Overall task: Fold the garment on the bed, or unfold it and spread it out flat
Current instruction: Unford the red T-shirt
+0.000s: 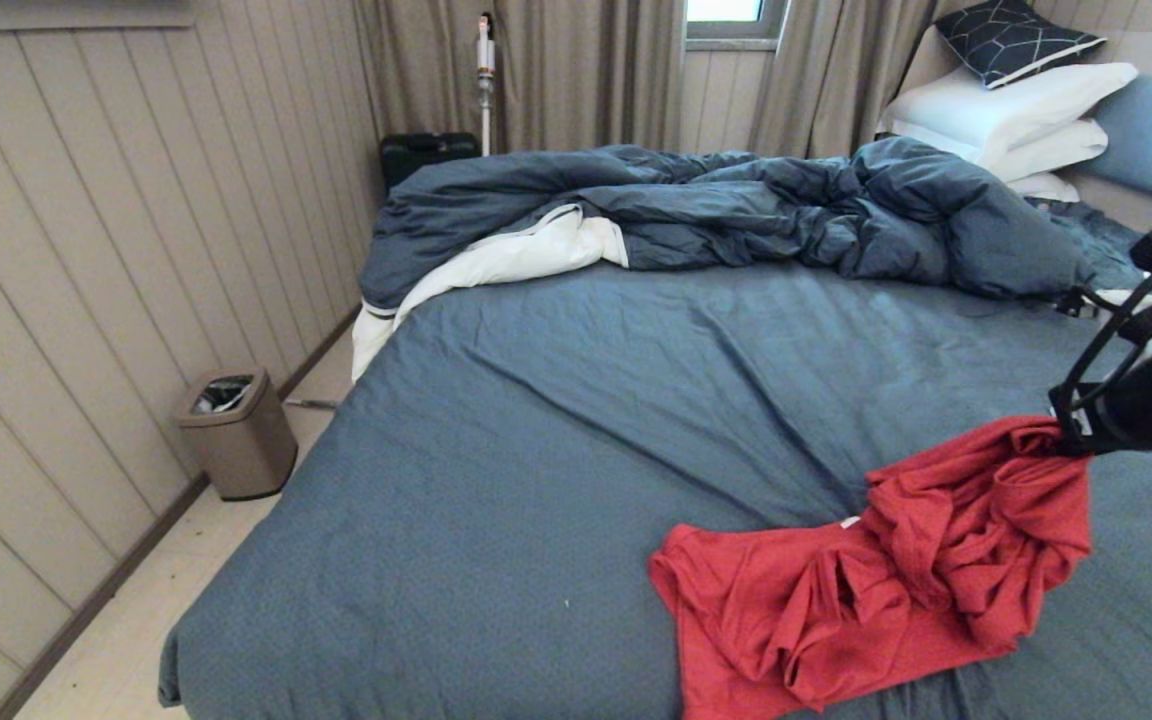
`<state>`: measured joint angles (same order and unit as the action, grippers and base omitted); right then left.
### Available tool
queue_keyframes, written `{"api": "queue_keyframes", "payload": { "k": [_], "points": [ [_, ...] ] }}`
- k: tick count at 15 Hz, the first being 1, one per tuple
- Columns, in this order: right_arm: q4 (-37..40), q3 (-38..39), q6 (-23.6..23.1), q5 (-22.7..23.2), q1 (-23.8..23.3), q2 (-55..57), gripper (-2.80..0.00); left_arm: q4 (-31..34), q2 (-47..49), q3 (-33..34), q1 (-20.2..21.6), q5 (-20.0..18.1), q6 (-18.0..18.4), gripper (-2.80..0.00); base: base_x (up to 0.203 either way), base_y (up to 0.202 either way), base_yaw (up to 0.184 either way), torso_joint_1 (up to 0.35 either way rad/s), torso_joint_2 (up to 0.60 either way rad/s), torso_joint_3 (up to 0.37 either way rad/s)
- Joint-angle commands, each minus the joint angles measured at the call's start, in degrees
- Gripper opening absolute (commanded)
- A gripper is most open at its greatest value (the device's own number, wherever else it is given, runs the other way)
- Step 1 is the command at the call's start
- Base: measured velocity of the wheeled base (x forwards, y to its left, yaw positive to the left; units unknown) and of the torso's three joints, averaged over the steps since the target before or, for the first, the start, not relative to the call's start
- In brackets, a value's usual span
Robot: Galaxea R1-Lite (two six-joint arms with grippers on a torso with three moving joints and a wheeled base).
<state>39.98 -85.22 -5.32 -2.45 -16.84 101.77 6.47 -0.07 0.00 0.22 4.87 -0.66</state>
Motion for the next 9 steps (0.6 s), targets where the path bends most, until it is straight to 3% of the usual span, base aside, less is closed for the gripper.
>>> {"api": "queue_keyframes", "payload": {
  "k": [1, 9],
  "points": [
    [-1.1, -0.6, -0.5, 0.1, -3.7, 2.9, -2.8, 0.1, 0.1, 0.0, 0.0, 0.1, 0.0, -2.8, 0.0, 0.0, 0.0, 0.0, 0.0, 0.0],
    [-12.0, -1.3, -6.8, -0.2, -15.3, 11.3, -2.8, 0.1, 0.1, 0.0, 0.0, 0.0, 0.0, -2.8, 0.0, 0.0, 0.0, 0.0, 0.0, 0.0]
  ]
}}
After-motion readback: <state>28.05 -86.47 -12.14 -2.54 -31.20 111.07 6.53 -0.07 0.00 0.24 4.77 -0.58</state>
